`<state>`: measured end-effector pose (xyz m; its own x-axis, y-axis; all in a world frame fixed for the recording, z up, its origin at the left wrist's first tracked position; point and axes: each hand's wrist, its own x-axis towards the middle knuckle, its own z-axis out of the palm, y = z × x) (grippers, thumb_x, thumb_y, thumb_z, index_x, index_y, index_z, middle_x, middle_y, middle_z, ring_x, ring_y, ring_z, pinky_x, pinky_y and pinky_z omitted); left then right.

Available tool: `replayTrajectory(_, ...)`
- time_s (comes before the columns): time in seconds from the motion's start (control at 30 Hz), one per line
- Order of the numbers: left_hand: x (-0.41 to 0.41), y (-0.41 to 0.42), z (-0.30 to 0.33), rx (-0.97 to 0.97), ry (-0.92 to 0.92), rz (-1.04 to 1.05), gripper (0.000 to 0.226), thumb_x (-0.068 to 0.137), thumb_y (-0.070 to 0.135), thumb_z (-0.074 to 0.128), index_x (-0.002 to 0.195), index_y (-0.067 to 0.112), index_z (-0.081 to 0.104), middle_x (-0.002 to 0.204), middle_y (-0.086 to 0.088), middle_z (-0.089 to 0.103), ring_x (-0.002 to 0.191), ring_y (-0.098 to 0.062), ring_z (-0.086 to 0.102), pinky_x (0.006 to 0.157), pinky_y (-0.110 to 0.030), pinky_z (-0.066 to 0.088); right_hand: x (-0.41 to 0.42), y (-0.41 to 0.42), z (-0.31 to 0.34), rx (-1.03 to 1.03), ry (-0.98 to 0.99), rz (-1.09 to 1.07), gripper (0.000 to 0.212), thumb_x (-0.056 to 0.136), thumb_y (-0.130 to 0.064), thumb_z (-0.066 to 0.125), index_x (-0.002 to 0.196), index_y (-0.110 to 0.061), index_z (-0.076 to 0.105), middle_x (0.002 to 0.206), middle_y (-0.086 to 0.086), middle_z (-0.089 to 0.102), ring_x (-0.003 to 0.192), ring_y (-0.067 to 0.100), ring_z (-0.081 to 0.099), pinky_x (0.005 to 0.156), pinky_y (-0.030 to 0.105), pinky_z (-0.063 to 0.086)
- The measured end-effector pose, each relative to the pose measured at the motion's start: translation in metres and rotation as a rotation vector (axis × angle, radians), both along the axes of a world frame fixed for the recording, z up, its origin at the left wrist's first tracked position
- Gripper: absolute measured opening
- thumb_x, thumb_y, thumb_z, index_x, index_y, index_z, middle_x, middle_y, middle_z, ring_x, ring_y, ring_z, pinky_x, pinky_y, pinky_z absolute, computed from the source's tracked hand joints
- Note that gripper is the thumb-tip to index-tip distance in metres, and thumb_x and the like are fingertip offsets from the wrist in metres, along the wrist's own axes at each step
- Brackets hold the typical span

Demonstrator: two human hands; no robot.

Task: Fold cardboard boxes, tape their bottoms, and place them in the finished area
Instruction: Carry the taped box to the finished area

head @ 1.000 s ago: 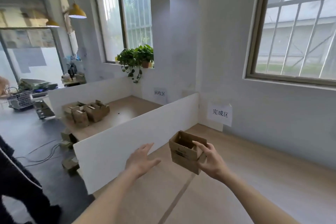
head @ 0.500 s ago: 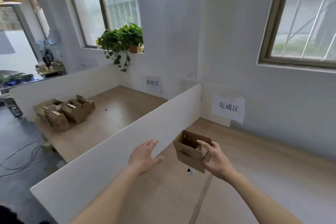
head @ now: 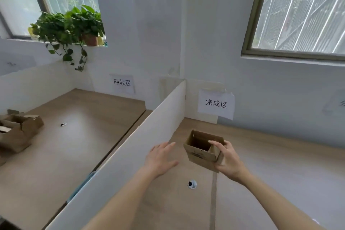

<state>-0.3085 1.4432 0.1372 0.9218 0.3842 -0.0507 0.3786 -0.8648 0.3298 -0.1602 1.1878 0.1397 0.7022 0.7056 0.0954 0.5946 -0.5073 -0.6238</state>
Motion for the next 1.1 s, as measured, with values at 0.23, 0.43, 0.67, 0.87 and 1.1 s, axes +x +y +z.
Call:
replayTrajectory(0.23, 0.037, 0.051, -0.036, -0.009, 0.017, -0.115, 0.082, 0.090, 0.064, 0.058, 0.159, 0.036, 0.022, 0.166, 0.004, 0.023, 0.151, -0.020, 0.025, 0.122, -0.035, 0.017, 0.010, 0.034, -0.031, -0.010, 0.066, -0.103, 0.076, 0.082, -0.027, 0.079, 0.146, -0.040, 0.041, 0.143, 0.000, 0.035, 0.128, 0.018, 0.043, 0.107, 0.024, 0.035)
replayTrajectory(0.43, 0.081, 0.087, -0.084, -0.008, 0.051, -0.131, 0.080, 0.091, 0.063, 0.058, 0.158, 0.037, 0.023, 0.165, 0.007, 0.027, 0.151, -0.020, 0.026, 0.122, -0.038, 0.023, 0.057, 0.080, -0.082, -0.042, 0.127, -0.102, 0.075, 0.083, -0.026, 0.078, 0.146, -0.040, 0.040, 0.146, -0.002, 0.034, 0.132, 0.015, 0.039, 0.106, 0.020, 0.033)
replayTrajectory(0.67, 0.164, 0.125, -0.170, -0.041, 0.094, -0.128, 0.078, 0.093, 0.059, 0.060, 0.158, 0.036, 0.023, 0.164, 0.008, 0.029, 0.148, -0.018, 0.032, 0.118, -0.036, 0.030, 0.150, 0.136, -0.188, -0.053, 0.200, -0.085, 0.078, 0.085, -0.019, 0.076, 0.143, -0.052, 0.035, 0.150, -0.008, 0.029, 0.131, 0.012, 0.034, 0.107, 0.025, 0.035)
replayTrajectory(0.87, 0.233, 0.148, -0.242, -0.159, 0.080, -0.111, 0.082, 0.093, 0.059, 0.060, 0.158, 0.045, 0.012, 0.168, 0.007, 0.018, 0.152, -0.020, 0.024, 0.119, -0.044, 0.033, 0.219, 0.170, -0.268, -0.039, 0.257, -0.073, 0.079, 0.087, -0.013, 0.071, 0.135, -0.063, 0.033, 0.148, -0.011, 0.029, 0.131, 0.015, 0.036, 0.108, 0.028, 0.035)
replayTrajectory(1.1, 0.282, 0.156, -0.287, -0.174, 0.073, -0.102, 0.080, 0.094, 0.059, 0.058, 0.159, 0.044, 0.013, 0.168, 0.007, 0.017, 0.152, -0.018, 0.022, 0.117, -0.041, 0.032, 0.262, 0.208, -0.305, -0.091, 0.269, -0.048, 0.080, 0.088, -0.005, 0.068, 0.139, -0.055, 0.033, 0.160, -0.002, 0.025, 0.143, 0.029, 0.036, 0.115, 0.049, 0.040)
